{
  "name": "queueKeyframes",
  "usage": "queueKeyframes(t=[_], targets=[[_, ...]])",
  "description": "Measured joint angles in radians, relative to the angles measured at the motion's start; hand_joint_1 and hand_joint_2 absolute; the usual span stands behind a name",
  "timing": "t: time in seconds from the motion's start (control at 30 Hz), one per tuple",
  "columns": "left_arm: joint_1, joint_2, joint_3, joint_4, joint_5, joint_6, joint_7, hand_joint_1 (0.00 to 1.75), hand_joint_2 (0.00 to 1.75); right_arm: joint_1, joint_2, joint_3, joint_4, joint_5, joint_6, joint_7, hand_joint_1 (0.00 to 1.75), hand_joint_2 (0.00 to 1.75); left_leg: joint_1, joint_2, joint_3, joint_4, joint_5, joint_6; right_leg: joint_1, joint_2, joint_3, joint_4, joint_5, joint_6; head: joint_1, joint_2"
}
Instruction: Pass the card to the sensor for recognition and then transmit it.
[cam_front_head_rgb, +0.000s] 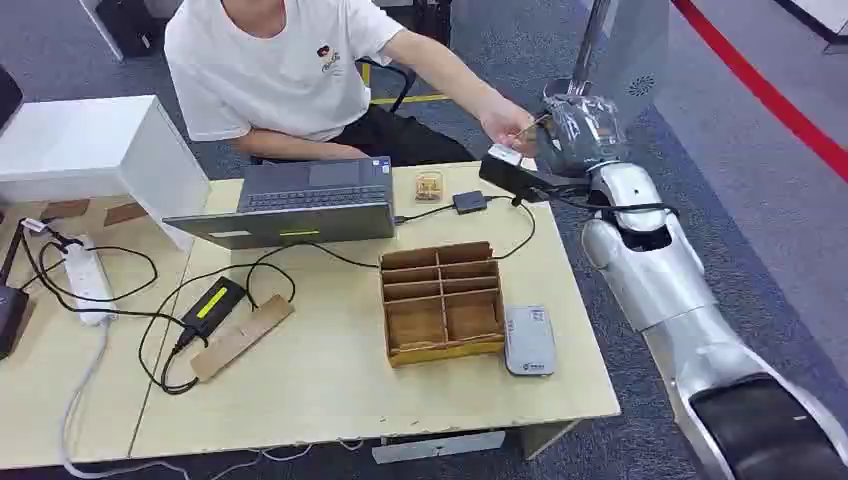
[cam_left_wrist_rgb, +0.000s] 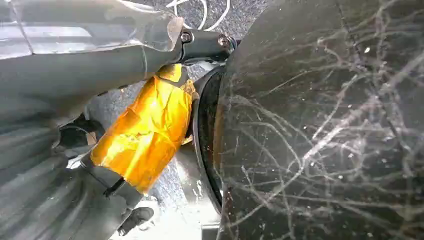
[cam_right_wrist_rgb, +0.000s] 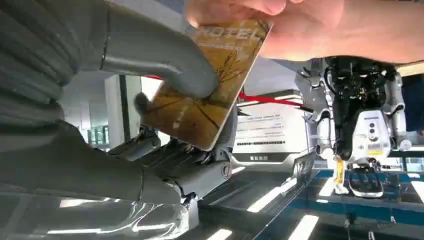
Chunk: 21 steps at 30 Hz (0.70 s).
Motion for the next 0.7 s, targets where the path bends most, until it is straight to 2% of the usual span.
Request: queueKeyframes(t=[0.1, 0.2, 0.43, 0.7], targets=[[-0.002, 0.000, 0.000, 0.000, -0.011, -0.006, -0.003, 0.00, 1.75, -0.008, 0.006, -0.003, 0.009, -0.001, 0.000, -0.009, 1.75, 1.75, 0.000, 0.000, 0.000, 0.000, 0.000, 0.000, 0.000, 0.000, 0.000, 0.000, 0.000, 0.000, 0.000, 0.000], [-0.002, 0.000, 0.003, 0.000, 0.024, -0.014, 0.010, 0.00, 1.75, -0.014, 0.011, -0.003, 0.019, -0.003, 0.000, -0.016, 1.75, 1.75, 0.000, 0.000, 0.000, 0.000, 0.000, 0.000, 0.000, 0.000, 0.000, 0.000, 0.000, 0.000, 0.000, 0.000], [-0.008, 0.000, 0.003, 0.000, -0.031, -0.023, -0.014, 0.00, 1.75, -0.005, 0.018, -0.005, 0.024, -0.021, -0.019, -0.048, 1.75, 1.75, 0.001, 0.000, -0.001, 0.000, 0.000, 0.000, 0.001, 0.000, -0.001, 0.000, 0.000, 0.000, 0.000, 0.000], [-0.009, 0.001, 0.003, 0.000, -0.027, -0.022, -0.024, 0.00, 1.75, 0.111, 0.002, -0.026, -0.037, -0.058, -0.054, -0.100, 1.75, 1.75, 0.001, -0.001, -0.001, 0.000, 0.000, 0.000, 0.001, -0.001, -0.001, -0.001, 0.000, 0.000, 0.000, 0.000]])
